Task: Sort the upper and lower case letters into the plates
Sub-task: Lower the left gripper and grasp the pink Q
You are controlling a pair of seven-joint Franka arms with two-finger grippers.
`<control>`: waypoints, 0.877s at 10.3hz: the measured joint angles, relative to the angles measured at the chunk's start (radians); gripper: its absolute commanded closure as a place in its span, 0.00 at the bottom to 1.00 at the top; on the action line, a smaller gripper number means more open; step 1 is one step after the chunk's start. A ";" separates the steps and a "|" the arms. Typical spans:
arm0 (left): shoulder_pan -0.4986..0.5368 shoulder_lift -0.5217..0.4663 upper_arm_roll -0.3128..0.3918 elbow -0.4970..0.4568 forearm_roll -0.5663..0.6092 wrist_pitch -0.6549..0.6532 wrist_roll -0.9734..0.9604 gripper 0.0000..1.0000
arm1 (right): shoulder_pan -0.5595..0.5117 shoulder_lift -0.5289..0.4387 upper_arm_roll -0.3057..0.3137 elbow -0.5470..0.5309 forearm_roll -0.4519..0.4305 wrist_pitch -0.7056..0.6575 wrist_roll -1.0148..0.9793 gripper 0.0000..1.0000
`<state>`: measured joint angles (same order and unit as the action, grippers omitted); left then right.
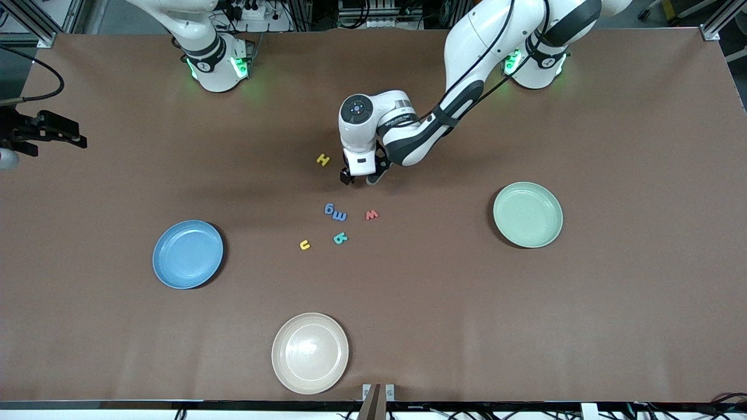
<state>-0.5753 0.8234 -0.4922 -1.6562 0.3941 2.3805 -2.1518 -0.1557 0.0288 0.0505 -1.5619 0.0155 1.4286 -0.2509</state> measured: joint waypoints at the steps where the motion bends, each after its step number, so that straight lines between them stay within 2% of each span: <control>1: -0.009 0.006 0.005 0.000 0.000 0.006 -0.009 0.00 | 0.000 0.000 0.000 0.000 0.000 0.000 0.000 0.00; 3: -0.019 0.012 0.014 0.000 0.000 0.014 -0.010 0.07 | 0.000 0.000 0.000 0.000 0.000 0.000 0.000 0.00; 5: -0.019 0.013 0.016 0.002 0.002 0.018 -0.010 0.28 | 0.000 0.000 0.000 -0.001 0.000 0.000 0.000 0.00; 6: -0.019 0.012 0.016 0.002 0.002 0.019 -0.010 0.28 | 0.000 0.000 0.000 -0.001 0.000 0.000 0.000 0.00; 9: -0.019 0.010 0.015 0.006 0.003 0.021 -0.010 0.50 | 0.000 0.000 0.000 -0.001 0.000 0.000 0.000 0.00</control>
<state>-0.5942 0.8330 -0.4771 -1.6503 0.3976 2.4016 -2.1623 -0.1558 0.0288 0.0505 -1.5631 0.0155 1.4287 -0.2511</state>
